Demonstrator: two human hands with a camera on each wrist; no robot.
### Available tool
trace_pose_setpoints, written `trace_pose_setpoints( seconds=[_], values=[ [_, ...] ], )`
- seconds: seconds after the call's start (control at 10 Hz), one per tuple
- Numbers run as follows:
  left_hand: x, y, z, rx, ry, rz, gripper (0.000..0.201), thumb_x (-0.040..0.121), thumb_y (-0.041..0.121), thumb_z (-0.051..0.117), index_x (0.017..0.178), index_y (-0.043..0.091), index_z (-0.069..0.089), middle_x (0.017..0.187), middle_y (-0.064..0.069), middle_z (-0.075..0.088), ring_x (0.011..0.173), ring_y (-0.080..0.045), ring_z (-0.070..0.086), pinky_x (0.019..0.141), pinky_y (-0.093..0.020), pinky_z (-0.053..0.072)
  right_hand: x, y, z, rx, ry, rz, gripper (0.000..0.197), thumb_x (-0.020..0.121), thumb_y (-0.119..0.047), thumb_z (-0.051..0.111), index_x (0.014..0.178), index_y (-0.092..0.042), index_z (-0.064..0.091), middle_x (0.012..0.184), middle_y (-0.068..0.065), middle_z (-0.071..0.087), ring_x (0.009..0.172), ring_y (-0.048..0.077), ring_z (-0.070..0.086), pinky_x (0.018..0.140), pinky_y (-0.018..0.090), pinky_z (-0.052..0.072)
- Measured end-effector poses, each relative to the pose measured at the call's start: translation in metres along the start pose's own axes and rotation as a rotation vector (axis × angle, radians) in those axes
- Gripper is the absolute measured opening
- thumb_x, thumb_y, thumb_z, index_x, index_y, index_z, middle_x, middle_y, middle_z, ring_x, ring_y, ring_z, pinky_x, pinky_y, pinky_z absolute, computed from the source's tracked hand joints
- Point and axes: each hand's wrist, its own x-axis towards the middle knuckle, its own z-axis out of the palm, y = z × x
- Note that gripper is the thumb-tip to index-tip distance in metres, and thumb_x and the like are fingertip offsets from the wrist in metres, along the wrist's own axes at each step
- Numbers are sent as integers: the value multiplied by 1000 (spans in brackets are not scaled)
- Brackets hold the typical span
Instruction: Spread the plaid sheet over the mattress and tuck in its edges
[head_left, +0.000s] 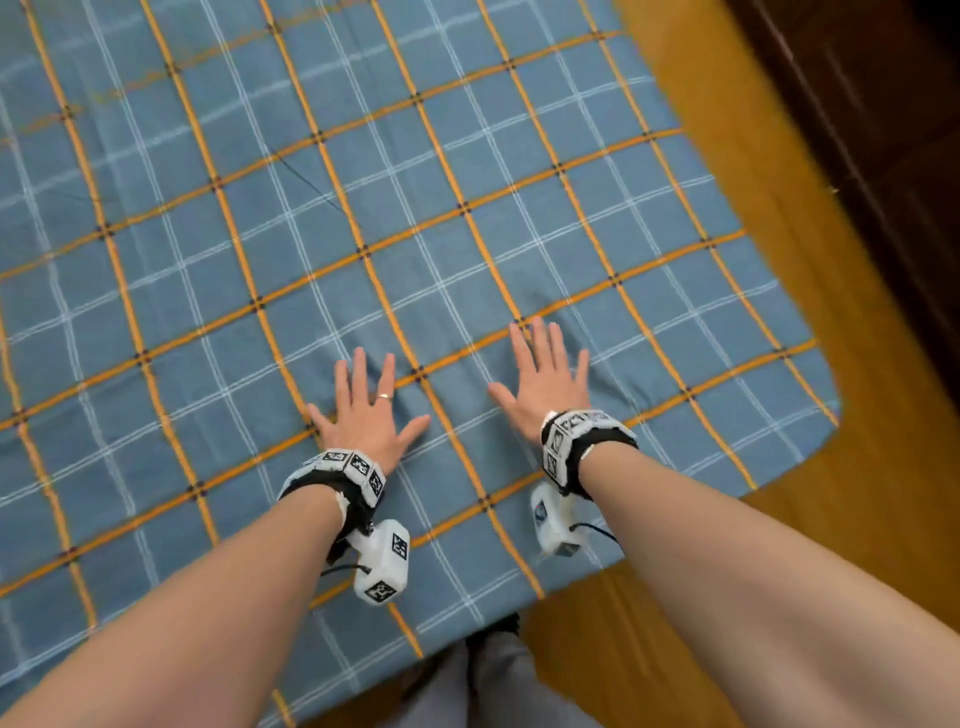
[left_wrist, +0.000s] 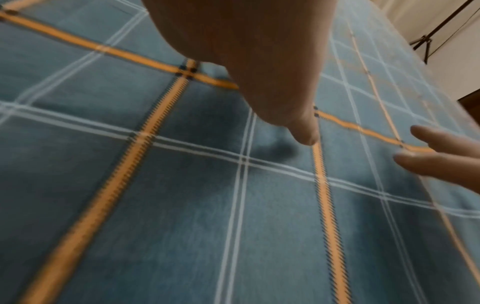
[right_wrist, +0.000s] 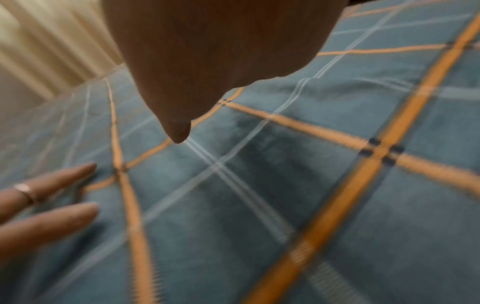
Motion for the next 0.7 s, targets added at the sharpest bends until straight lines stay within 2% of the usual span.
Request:
trace_pose_setpoints(
  seconds=[0.1, 0.2, 0.3, 0.4, 0.5, 0.6, 0.7],
  values=[
    [22, 27, 9, -12, 43, -10, 96, 79, 82, 30, 149, 39, -19, 158, 2, -29, 146, -25, -24, 108, -74, 5, 18, 47, 10, -52, -8, 14, 88, 91, -65, 34, 154, -27, -13, 161, -2, -19, 149, 19, -16, 119, 55, -6],
    [45, 64, 19, -7, 134, -51, 99, 78, 84, 26, 150, 34, -19, 159, -2, -26, 146, -31, -23, 108, -72, -1, 42, 94, 9, -18, 50, 152, 102, 81, -83, 21, 153, -22, -16, 161, -3, -21, 149, 17, -18, 116, 47, -14],
    [66, 116, 21, 21, 168, 22, 99, 78, 84, 25, 152, 32, -15, 160, -4, -21, 146, -32, -21, 111, -69, -4, 72, 151, -11, 18, 136, 302, 105, 77, -87, 13, 154, -22, -14, 162, 0, -17, 149, 17, -15, 120, 49, -9],
    [92, 186, 15, 65, 163, 86, 100, 75, 85, 26, 153, 34, -11, 161, -5, -20, 146, -33, -21, 112, -67, -4, 104, 208, -48, 82, 178, 406, 108, 77, -88, 15, 155, -18, -9, 163, 0, -11, 150, 16, -11, 120, 50, -4],
    [110, 262, 12, 58, 113, 99, 100, 75, 86, 29, 151, 37, -13, 160, -3, -21, 146, -32, -22, 110, -65, -9, 131, 264, -77, 140, 166, 474, 109, 78, -86, 22, 155, -11, -1, 164, 5, -3, 151, 20, -1, 119, 46, 4],
    [117, 342, 4, 76, -13, 237, 95, 78, 82, 32, 151, 38, -10, 160, 2, -22, 147, -29, -22, 113, -64, -8, 147, 326, -115, 313, -156, 652, 108, 81, -84, 22, 144, 1, 36, 151, 22, 35, 139, 35, 36, 112, 42, 27],
    [116, 387, -18, -38, -109, 322, 80, 88, 70, 35, 154, 34, 8, 162, 3, -11, 150, -24, -6, 118, -56, 9, 149, 341, -153, 310, -324, 545, 88, 92, -71, 23, 135, 2, 48, 140, 25, 49, 128, 39, 48, 105, 42, 36]
  ],
)
